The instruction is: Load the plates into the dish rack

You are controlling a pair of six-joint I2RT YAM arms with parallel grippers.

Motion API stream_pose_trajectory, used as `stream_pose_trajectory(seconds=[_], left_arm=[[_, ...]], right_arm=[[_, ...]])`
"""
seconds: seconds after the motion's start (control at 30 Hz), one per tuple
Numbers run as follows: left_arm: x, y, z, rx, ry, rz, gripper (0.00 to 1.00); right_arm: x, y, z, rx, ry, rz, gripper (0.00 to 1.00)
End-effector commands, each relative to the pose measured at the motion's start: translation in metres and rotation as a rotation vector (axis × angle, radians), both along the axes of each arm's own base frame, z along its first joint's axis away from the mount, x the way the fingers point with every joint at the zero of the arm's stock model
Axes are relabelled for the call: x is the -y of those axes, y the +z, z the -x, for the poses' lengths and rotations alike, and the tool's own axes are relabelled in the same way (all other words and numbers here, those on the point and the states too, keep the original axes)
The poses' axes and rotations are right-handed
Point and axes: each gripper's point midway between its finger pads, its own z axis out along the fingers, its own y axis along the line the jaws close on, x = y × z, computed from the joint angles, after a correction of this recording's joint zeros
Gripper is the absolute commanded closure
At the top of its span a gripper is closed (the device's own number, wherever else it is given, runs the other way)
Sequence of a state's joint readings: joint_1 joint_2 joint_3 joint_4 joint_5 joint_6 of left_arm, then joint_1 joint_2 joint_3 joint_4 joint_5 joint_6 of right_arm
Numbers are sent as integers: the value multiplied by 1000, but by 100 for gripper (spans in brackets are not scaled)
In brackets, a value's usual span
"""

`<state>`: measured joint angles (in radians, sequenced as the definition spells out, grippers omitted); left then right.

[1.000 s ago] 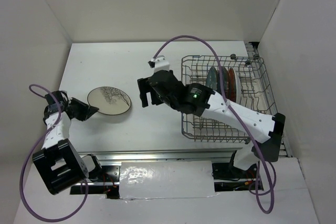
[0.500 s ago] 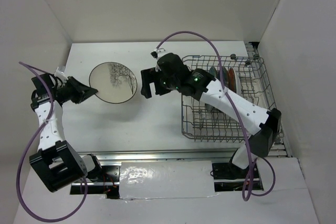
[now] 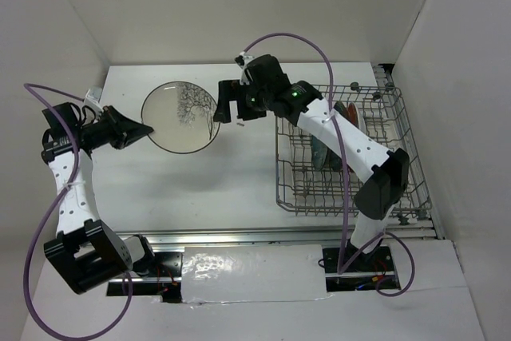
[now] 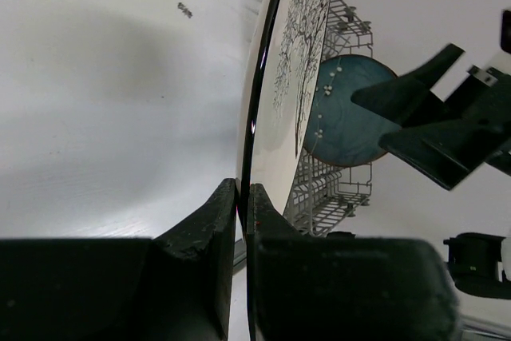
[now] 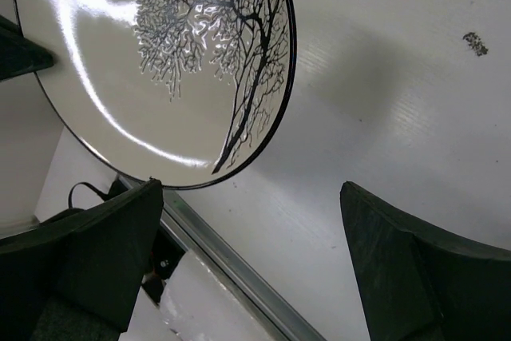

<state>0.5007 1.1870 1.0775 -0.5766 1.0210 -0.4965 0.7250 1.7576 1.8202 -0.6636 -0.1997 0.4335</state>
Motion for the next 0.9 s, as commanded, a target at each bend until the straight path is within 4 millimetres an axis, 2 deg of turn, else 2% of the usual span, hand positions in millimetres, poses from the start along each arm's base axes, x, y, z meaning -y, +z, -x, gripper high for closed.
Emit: stream_pose_trajectory(seconds=[0.0,0.13,0.3,0.4,0.43,0.5,0.53,0.57,0.6,0.63,0.67,0.7,0.77,0.8,0.83,0.87], left_arm=[[22,61,15,207,-145,19,100],[27,68,19,218,-163,35,100],[34,75,23,240,-204,48,100],[36,80,26,256,-221,45,100],[37,81,27,257,-225,45,100],[38,82,28,262,-228,44,100],[38,84,28,267,-231,43,100],[38,83,28,266,-231,43,100],[38,82,28,262,-227,43,100],[37,80,27,255,-222,43,100],[37,79,26,252,-218,44,100],[37,79,27,253,-217,45,100],[37,76,24,243,-211,48,100],[36,74,22,236,-212,51,87],[36,75,22,223,-217,64,70],[35,74,20,218,-226,72,37]], right_arm=[[-15,28,-15,54,20,-100,2],[-25,27,-30,50,27,-133,2],[-40,33,-35,61,86,-213,8],[-47,32,-33,44,133,-244,17],[-47,28,-33,39,135,-243,23],[-46,37,-30,57,151,-279,29],[-45,30,-27,40,153,-280,42],[-42,39,-23,50,157,-300,49],[-40,36,-22,55,155,-307,66],[-34,49,-17,79,145,-328,73],[-31,46,-17,83,124,-328,82],[-28,49,-16,91,114,-330,96],[-16,58,-12,112,81,-331,100],[-14,61,-10,121,72,-330,100],[-9,64,-9,131,59,-328,100],[-1,70,-7,151,26,-322,100]])
